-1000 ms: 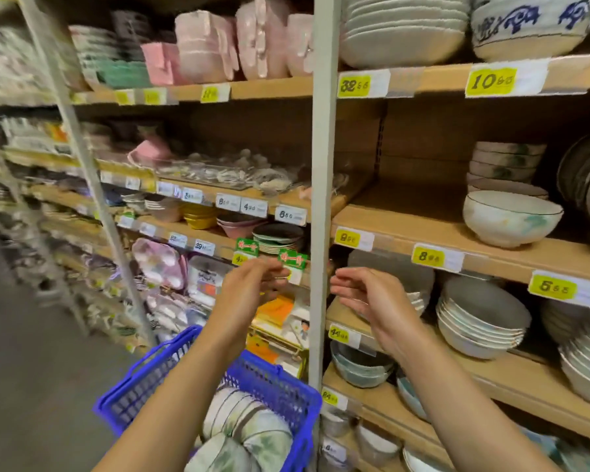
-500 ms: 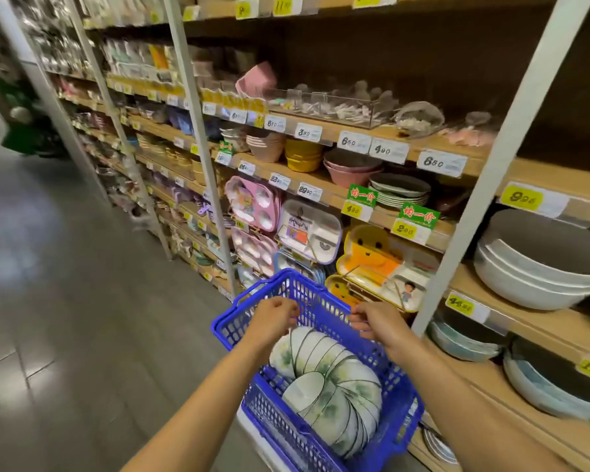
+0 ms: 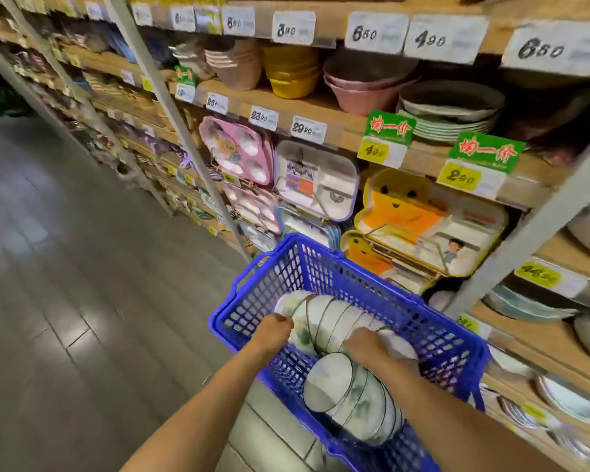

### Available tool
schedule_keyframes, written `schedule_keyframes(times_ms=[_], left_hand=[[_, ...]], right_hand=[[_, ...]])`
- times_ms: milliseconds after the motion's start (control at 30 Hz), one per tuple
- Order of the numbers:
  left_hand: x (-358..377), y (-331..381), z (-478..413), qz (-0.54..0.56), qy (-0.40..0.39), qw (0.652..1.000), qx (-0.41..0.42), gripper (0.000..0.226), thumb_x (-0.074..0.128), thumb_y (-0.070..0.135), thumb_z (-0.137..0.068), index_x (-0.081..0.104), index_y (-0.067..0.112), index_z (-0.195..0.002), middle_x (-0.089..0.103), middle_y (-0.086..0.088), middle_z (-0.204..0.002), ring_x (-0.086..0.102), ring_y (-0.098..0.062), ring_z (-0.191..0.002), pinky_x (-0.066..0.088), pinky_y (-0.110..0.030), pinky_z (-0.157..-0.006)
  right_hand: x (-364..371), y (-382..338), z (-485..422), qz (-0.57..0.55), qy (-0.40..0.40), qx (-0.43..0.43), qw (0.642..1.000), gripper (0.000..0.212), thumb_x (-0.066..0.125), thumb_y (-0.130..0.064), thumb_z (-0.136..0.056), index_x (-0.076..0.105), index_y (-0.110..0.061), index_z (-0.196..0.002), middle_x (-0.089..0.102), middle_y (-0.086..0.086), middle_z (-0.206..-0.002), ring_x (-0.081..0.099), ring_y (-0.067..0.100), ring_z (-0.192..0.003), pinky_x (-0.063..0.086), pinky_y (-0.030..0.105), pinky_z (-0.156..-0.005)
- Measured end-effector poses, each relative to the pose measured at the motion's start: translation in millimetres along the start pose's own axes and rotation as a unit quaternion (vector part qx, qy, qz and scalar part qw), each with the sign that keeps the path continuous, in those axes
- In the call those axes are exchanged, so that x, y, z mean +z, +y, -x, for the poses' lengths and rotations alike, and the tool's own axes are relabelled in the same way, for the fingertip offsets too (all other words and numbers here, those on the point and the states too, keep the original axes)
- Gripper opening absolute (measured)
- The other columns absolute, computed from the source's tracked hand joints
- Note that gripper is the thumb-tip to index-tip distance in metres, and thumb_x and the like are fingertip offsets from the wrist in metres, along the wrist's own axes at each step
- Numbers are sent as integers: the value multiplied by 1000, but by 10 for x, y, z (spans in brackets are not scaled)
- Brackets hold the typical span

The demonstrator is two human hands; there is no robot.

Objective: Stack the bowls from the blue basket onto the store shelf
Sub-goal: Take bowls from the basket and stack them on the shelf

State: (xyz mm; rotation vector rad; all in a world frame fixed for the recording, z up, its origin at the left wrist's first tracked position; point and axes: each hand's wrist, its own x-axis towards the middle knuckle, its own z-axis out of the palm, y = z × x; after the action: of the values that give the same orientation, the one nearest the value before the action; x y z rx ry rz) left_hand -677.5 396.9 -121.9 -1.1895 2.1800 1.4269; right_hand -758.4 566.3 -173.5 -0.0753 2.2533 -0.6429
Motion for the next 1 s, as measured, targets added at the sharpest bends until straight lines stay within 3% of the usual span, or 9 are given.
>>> schedule_keyframes(times_ms=[100,200,300,400,533,600,667,733,1000], left_hand=[[164,-133,-258,-67,-42,996,-39,16,47,11,-92,57,6,-80,58,-17,-75,53,-23,-65,38,-33,-59],[370,-331,-523,-94,-80,990,-68,30,48,10,-94,59,-7,-116,64,-26,-117,59,-24,-86,48,-31,-74],[571,-487,-705,-144,-139,977,-70,33,49,10,-95,59,-12,-116,62,-29,-121,60,-21,-85,50,-26,-64],[790,-657,-858,-201,-245,946,-69,40,51,16,-97,53,-12,-125,56,-27,-130,58,-30,-110,46,-39,-84],[990,-775,-901,-244,-272,929,-65,16,51,14,-92,61,2,-98,58,-13,-90,54,-20,-77,38,-29,-61],[1041,-762,-921,-268,-266,924,-59,15,49,12,-93,59,2,-98,54,-7,-81,52,-19,-74,38,-28,-57],[1034,-761,-941,-309,-260,914,-36,29,50,12,-94,58,-2,-118,60,-10,-95,58,-25,-91,45,-32,-69],[989,-747,-940,-336,-260,905,-18,32,50,13,-95,57,-1,-122,63,-16,-116,60,-31,-107,48,-37,-83],[656,-355,-859,-324,-290,899,54,31,43,1,-92,61,-5,-116,64,-22,-118,61,-35,-108,51,-42,-91]], right_hand=[[126,22,-101,92,-23,-5,995,35,47,-20,-93,61,-2,-119,62,19,-124,58,31,-116,46,32,-92],[250,47,-187,185,-21,-28,982,33,49,-24,-91,64,-7,-115,63,17,-121,58,33,-114,46,36,-95],[384,56,-300,246,-14,-52,968,30,50,-13,-89,65,-8,-114,65,14,-119,60,32,-113,48,35,-93],[488,12,-475,286,-6,-56,956,36,47,0,-89,63,-6,-120,63,14,-125,60,31,-116,51,38,-90],[592,-19,-561,343,-17,-77,936,37,46,4,-90,62,-4,-123,61,15,-127,59,32,-117,51,40,-88],[612,5,-567,364,-21,-82,928,36,47,6,-88,63,-2,-119,62,16,-123,60,34,-113,53,41,-84],[614,11,-561,373,-21,-77,924,35,48,7,-87,64,-1,-117,63,17,-121,61,34,-110,53,41,-82],[589,-12,-544,372,-21,-69,926,36,48,8,-87,63,0,-119,62,18,-123,61,35,-111,53,41,-83],[162,-194,-468,344,-5,-88,935,39,48,10,-84,64,-3,-118,61,19,-120,55,36,-115,49,40,-90]])
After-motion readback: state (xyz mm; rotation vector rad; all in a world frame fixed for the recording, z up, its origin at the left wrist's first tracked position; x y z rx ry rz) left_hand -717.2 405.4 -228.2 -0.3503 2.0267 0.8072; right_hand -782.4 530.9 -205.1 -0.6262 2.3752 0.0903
